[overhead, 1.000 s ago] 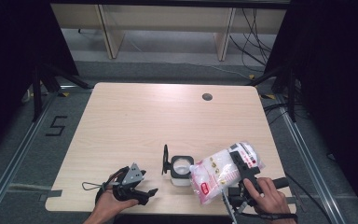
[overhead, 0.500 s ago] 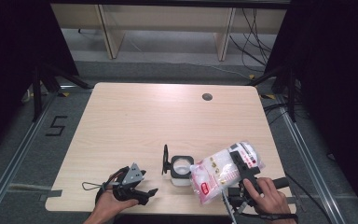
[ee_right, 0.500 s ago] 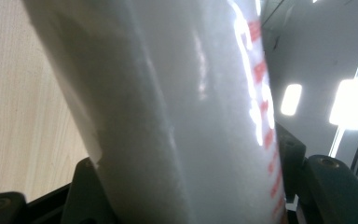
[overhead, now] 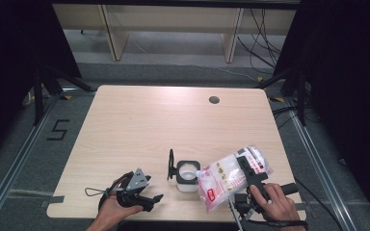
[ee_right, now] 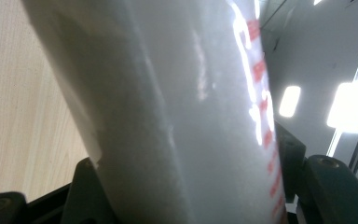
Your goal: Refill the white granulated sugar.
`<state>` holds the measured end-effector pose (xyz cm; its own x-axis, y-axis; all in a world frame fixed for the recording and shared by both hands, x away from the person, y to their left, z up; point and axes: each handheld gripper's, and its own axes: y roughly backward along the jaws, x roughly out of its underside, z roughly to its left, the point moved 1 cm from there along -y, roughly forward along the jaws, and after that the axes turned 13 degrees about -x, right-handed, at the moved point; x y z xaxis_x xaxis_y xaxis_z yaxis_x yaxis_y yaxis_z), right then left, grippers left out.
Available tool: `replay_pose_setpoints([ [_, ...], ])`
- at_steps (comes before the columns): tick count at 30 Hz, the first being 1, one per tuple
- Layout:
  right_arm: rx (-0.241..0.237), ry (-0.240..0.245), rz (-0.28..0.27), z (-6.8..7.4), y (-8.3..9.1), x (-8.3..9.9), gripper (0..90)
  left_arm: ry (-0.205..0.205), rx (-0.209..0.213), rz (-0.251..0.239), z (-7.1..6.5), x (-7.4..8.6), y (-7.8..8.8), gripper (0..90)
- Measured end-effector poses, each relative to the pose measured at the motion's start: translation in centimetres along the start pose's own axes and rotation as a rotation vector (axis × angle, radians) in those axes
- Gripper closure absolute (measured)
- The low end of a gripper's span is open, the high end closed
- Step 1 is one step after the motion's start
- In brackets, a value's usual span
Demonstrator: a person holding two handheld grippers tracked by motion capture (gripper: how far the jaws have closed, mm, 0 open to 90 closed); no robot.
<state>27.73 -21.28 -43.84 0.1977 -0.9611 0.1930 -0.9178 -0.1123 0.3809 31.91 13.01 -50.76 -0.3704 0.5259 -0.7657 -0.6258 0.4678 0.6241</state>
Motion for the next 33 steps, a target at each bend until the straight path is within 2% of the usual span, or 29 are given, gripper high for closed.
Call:
replay_pose_setpoints([
  [1,-0.001,-0.029,-0.002,0.19,0.01,0.03,44.0,0.000,0.000,0.000,0.00,0.00,0.00,22.0],
  [2,0.018,0.016,-0.018,-0.11,-0.05,0.00,44.0,0.000,0.000,0.000,0.00,0.00,0.00,22.0],
  [3,0.012,0.000,-0.016,0.03,-0.07,-0.01,44.0,0.000,-0.001,0.000,0.00,0.00,-0.01,22.0],
  [4,0.018,0.025,-0.017,-0.15,-0.04,-0.07,44.0,0.000,0.005,0.000,-0.02,0.00,0.01,22.0],
  [7,0.017,0.020,-0.018,-0.13,-0.03,-0.08,44.0,-0.001,-0.001,0.000,0.02,0.00,-0.01,22.0],
  [8,0.018,0.020,-0.019,-0.15,-0.02,-0.08,44.0,0.032,0.002,0.005,-0.18,0.06,-0.01,22.0],
  [9,0.019,0.019,-0.017,-0.16,0.00,-0.07,44.0,0.033,0.005,0.004,-0.19,0.06,-0.01,22.0],
  [13,0.011,0.010,-0.007,-0.21,0.13,-0.05,44.0,0.024,0.001,0.005,-0.13,0.05,-0.01,22.0],
  [14,0.010,0.032,0.004,-0.45,0.26,-0.10,44.0,-0.001,0.000,-0.001,0.01,-0.01,0.00,22.0],
  [16,0.028,0.040,-0.018,-0.44,0.11,-0.04,44.1,0.000,0.000,-0.001,0.01,-0.01,0.00,22.0],
  [17,0.005,0.025,0.004,-0.35,0.20,-0.07,44.1,0.000,0.000,-0.001,0.01,-0.01,0.00,22.0],
  [18,0.020,0.025,-0.011,-0.26,0.07,-0.04,44.1,0.031,0.001,0.006,-0.16,0.06,-0.01,22.0],
  [20,0.015,0.010,-0.009,-0.10,0.05,-0.03,44.1,0.029,0.001,0.006,-0.15,0.05,-0.02,22.0],
  [21,0.015,0.009,-0.010,-0.11,0.06,-0.04,44.1,0.009,0.001,0.000,-0.04,0.01,0.00,22.0],
  [24,0.003,0.021,0.003,-0.32,0.22,-0.14,44.2,0.030,0.001,0.005,-0.14,0.06,-0.01,22.0],
  [25,0.023,0.035,-0.015,-0.43,0.17,-0.12,44.2,0.029,0.002,0.005,-0.14,0.06,0.00,22.0],
  [26,0.020,0.010,-0.017,-0.27,0.16,-0.06,44.3,0.029,0.002,0.005,-0.15,0.05,0.01,22.0],
  [27,0.004,0.034,0.002,-0.50,0.34,-0.12,44.4,0.017,-0.002,0.003,-0.07,0.04,0.02,22.0],
  [28,-0.004,-0.020,0.004,-0.16,0.35,-0.03,44.4,0.003,0.002,-0.003,0.00,-0.01,0.03,22.0],
  [29,0.002,-0.027,-0.010,-0.14,0.26,0.01,44.6,0.002,0.000,-0.002,0.00,-0.01,0.03,22.0],
  [30,0.021,-0.002,-0.023,-0.32,0.20,0.03,44.7,-0.012,-0.003,0.005,0.10,-0.01,0.05,22.0],
  [31,0.016,-0.026,-0.024,-0.16,0.16,0.08,44.8,-0.004,-0.003,0.001,0.06,-0.01,0.02,22.0],
  [32,0.024,-0.031,-0.031,-0.10,0.08,0.12,45.0,0.024,0.003,0.003,-0.12,0.04,0.01,22.0],
  [33,0.012,-0.004,-0.022,-0.36,0.16,0.11,45.1,0.017,-0.002,0.007,-0.06,0.04,0.02,22.0],
])
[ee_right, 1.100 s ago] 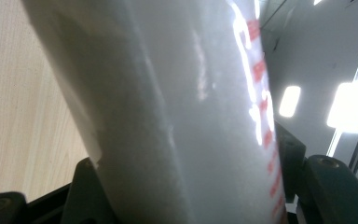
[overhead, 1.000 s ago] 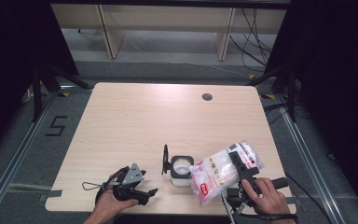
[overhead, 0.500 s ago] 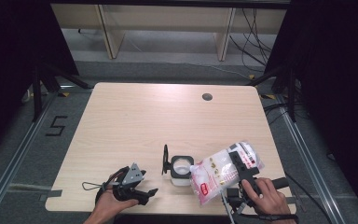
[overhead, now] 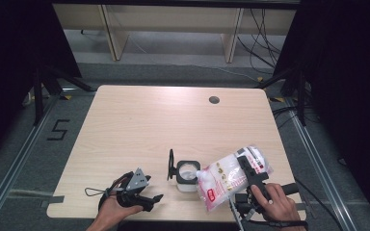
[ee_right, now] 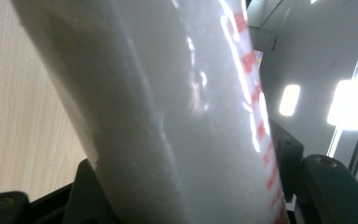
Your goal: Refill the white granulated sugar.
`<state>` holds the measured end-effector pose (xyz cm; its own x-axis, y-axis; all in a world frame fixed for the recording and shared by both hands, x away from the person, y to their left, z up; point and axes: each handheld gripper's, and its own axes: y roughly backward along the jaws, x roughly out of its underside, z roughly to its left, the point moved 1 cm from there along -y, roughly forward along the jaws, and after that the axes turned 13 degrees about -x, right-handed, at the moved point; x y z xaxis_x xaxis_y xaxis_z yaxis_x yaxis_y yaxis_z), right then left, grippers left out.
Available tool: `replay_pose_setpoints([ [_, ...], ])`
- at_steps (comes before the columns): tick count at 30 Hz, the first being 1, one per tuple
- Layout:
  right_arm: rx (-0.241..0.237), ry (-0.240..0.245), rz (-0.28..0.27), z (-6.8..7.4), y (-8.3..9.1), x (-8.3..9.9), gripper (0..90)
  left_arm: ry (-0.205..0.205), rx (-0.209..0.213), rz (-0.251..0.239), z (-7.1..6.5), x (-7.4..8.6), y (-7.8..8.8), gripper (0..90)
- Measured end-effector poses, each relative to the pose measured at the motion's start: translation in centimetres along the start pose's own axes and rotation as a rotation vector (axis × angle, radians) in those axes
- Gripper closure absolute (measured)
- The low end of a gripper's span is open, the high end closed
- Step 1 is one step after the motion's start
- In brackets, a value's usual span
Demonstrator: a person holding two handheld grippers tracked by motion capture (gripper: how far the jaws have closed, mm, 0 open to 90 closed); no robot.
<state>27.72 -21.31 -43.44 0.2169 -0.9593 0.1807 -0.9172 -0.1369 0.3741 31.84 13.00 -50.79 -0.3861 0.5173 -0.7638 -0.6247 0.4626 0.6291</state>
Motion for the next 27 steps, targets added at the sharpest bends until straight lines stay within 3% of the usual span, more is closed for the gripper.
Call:
replay_pose_setpoints([
  [1,-0.008,0.018,0.010,-0.18,0.09,-0.02,45.3,-0.021,0.001,-0.002,0.13,-0.05,0.03,22.0],
  [2,-0.009,-0.048,0.004,0.25,0.02,0.10,45.6,-0.011,0.004,-0.008,0.05,-0.05,0.00,22.0],
  [4,-0.013,-0.051,-0.003,0.20,-0.05,0.17,45.9,-0.027,-0.001,-0.003,0.16,-0.06,0.03,22.0],
  [5,-0.011,0.002,-0.003,-0.23,0.01,0.15,46.0,-0.013,0.004,-0.010,0.06,-0.05,0.01,22.0],
  [6,-0.023,-0.055,-0.010,0.19,-0.10,0.28,46.1,-0.014,0.004,-0.010,0.07,-0.06,0.02,22.0],
  [7,-0.001,-0.066,-0.028,0.37,-0.26,0.36,46.2,0.014,0.005,-0.004,-0.09,0.01,0.00,22.0],
  [8,-0.032,-0.053,0.003,0.23,-0.03,0.32,46.3,-0.013,0.004,-0.009,0.07,-0.05,0.02,22.0],
  [10,-0.015,-0.032,-0.021,0.05,-0.16,0.39,46.4,-0.014,0.004,-0.010,0.07,-0.05,0.01,22.0],
  [11,0.000,0.004,-0.039,-0.24,-0.25,0.41,46.4,-0.014,0.004,-0.010,0.07,-0.06,0.01,22.0],
  [12,0.002,-0.030,-0.046,-0.06,-0.27,0.47,46.5,-0.015,0.004,-0.010,0.07,-0.06,0.02,22.0],
  [15,-0.025,-0.071,-0.033,0.14,-0.18,0.61,46.6,-0.014,0.004,-0.010,0.08,-0.05,0.01,22.0],
  [17,-0.004,-0.037,-0.049,-0.13,-0.25,0.66,46.7,-0.015,0.004,-0.010,0.07,-0.05,0.02,22.0],
  [20,-0.006,-0.028,-0.048,-0.15,-0.25,0.66,46.8,-0.014,0.003,-0.009,0.06,-0.06,0.01,22.0],
  [21,-0.014,-0.074,-0.043,0.15,-0.22,0.69,46.8,-0.014,0.003,-0.009,0.06,-0.05,0.01,22.0],
  [24,-0.017,-0.080,-0.036,0.16,-0.14,0.63,46.8,-0.014,0.004,-0.010,0.07,-0.06,0.02,22.0],
  [25,-0.014,-0.074,-0.037,0.11,-0.12,0.62,46.9,0.016,0.006,-0.003,-0.10,0.01,0.00,22.0],
  [27,-0.014,-0.008,-0.028,-0.39,0.00,0.52,46.9,-0.011,0.004,-0.009,0.06,-0.05,0.02,22.0],
])
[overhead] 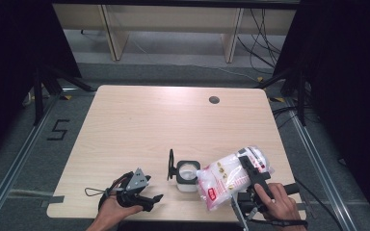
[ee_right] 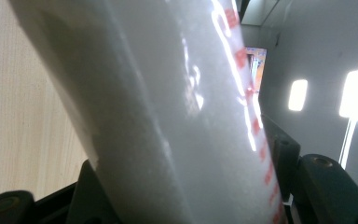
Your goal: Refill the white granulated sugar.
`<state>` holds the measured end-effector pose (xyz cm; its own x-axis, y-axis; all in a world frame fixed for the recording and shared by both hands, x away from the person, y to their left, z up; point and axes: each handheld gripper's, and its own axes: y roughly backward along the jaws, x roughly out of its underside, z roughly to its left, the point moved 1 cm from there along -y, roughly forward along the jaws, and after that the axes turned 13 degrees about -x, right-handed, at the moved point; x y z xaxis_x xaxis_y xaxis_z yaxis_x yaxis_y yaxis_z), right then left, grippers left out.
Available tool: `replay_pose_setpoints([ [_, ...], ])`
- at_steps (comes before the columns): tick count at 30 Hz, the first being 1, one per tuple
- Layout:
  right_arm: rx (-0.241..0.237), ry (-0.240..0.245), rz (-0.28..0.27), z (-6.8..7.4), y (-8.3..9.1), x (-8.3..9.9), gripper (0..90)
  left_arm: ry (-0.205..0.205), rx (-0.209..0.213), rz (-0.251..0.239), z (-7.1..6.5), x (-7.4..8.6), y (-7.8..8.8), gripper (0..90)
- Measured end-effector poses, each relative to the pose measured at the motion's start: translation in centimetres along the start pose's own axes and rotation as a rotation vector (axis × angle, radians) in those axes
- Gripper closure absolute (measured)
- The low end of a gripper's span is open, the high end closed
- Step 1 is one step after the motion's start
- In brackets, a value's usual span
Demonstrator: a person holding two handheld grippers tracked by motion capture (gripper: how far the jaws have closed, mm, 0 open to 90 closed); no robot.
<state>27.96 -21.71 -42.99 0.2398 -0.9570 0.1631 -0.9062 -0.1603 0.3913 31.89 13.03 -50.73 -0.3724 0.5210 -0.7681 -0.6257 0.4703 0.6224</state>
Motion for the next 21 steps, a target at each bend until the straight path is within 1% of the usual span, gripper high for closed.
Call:
replay_pose_setpoints([
  [1,0.003,-0.009,0.008,0.07,0.08,0.01,46.8,0.006,0.001,0.001,-0.04,0.01,0.00,22.0],
  [2,-0.004,-0.033,0.010,0.23,0.08,0.02,46.9,0.026,0.002,0.005,-0.14,0.05,-0.01,22.0],
  [4,-0.004,-0.032,0.002,0.21,0.03,0.05,46.9,0.026,0.002,0.006,-0.14,0.05,-0.02,22.0],
  [5,-0.004,-0.034,0.004,0.20,0.06,0.04,46.9,0.014,-0.003,0.012,-0.05,0.06,0.00,22.0],
  [6,-0.004,-0.032,0.003,0.17,0.06,0.05,46.9,0.022,-0.002,0.008,-0.11,0.06,-0.03,22.0],
  [8,-0.002,-0.032,0.001,0.15,0.08,0.06,47.0,0.019,-0.004,0.010,-0.08,0.06,-0.04,22.0],
  [10,-0.004,-0.030,0.007,0.08,0.15,0.06,46.9,0.026,0.001,0.007,-0.14,0.06,-0.03,22.0],
  [11,-0.023,-0.030,0.013,0.02,0.20,0.04,46.9,0.025,0.001,0.007,-0.14,0.06,-0.03,22.0],
  [12,-0.019,-0.050,0.003,0.20,0.10,0.06,47.0,0.022,-0.003,0.008,-0.10,0.06,-0.03,22.0],
  [13,0.016,-0.046,-0.024,0.27,-0.09,0.09,46.9,0.026,0.002,0.006,-0.14,0.06,-0.02,22.0],
  [14,-0.004,-0.054,-0.007,0.28,0.06,0.05,47.0,0.022,0.011,0.015,-0.07,0.03,0.01,22.0],
  [15,0.004,-0.029,-0.009,0.07,0.11,0.00,47.0,0.025,0.001,0.007,-0.13,0.05,-0.02,22.0],
  [17,0.000,-0.024,-0.001,0.00,0.21,-0.06,47.0,0.016,-0.003,0.012,-0.05,0.06,-0.01,22.0],
  [18,0.002,-0.023,-0.003,-0.02,0.21,-0.07,47.0,0.023,0.000,0.008,-0.10,0.06,-0.04,22.0],
  [20,0.003,-0.023,-0.004,-0.04,0.22,-0.07,47.0,0.025,0.001,0.007,-0.13,0.06,-0.03,22.0],
  [21,0.007,-0.014,-0.006,-0.13,0.23,-0.08,47.0,0.026,0.005,0.007,-0.12,0.05,-0.04,22.0],
])
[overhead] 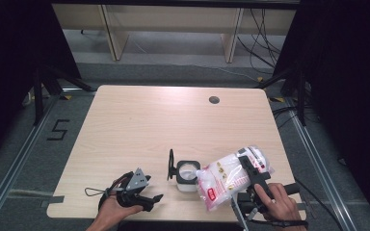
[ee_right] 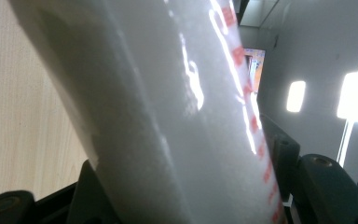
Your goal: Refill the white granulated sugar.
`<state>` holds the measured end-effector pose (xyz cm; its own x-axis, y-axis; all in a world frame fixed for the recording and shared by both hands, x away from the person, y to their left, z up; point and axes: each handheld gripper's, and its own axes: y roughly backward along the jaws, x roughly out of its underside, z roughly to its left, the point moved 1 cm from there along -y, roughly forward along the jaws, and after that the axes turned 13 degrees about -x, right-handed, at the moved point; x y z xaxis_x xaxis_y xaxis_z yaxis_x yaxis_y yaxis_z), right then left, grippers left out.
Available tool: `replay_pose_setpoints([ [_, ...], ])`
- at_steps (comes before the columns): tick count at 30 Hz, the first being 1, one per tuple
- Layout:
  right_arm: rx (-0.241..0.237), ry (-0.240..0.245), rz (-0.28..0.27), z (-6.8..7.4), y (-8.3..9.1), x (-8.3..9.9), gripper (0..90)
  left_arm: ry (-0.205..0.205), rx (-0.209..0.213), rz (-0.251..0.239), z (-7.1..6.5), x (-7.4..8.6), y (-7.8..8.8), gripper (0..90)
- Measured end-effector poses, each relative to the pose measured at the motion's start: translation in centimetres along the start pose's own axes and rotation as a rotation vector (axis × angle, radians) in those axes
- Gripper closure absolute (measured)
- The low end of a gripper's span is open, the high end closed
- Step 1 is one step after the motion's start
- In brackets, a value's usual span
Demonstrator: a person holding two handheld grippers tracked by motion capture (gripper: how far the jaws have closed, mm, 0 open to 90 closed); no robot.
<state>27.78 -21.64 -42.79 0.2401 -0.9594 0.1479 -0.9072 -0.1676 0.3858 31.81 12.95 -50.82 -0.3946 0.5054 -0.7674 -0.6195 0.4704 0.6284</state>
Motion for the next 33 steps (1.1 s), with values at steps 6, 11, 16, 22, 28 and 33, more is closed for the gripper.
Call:
replay_pose_setpoints([
  [6,-0.003,0.004,0.003,-0.03,0.03,0.03,47.1,-0.004,-0.011,0.002,0.04,0.00,0.01,22.0],
  [11,0.000,-0.003,0.002,-0.03,0.06,0.06,47.1,-0.004,-0.010,0.001,0.05,0.00,0.00,22.0],
  [16,-0.003,-0.004,0.006,0.02,0.06,0.06,47.1,-0.012,-0.008,0.004,0.09,0.00,0.05,22.0],
  [22,-0.005,-0.001,0.009,0.01,0.06,0.05,47.1,-0.003,-0.008,-0.002,0.01,-0.01,0.05,22.0],
  [28,-0.001,-0.006,0.000,0.02,0.02,0.09,47.2,-0.003,-0.008,-0.002,0.01,-0.01,0.05,22.0],
  [33,-0.005,-0.054,-0.005,0.38,-0.08,0.17,47.2,-0.003,-0.008,-0.003,0.01,-0.01,0.06,22.0],
])
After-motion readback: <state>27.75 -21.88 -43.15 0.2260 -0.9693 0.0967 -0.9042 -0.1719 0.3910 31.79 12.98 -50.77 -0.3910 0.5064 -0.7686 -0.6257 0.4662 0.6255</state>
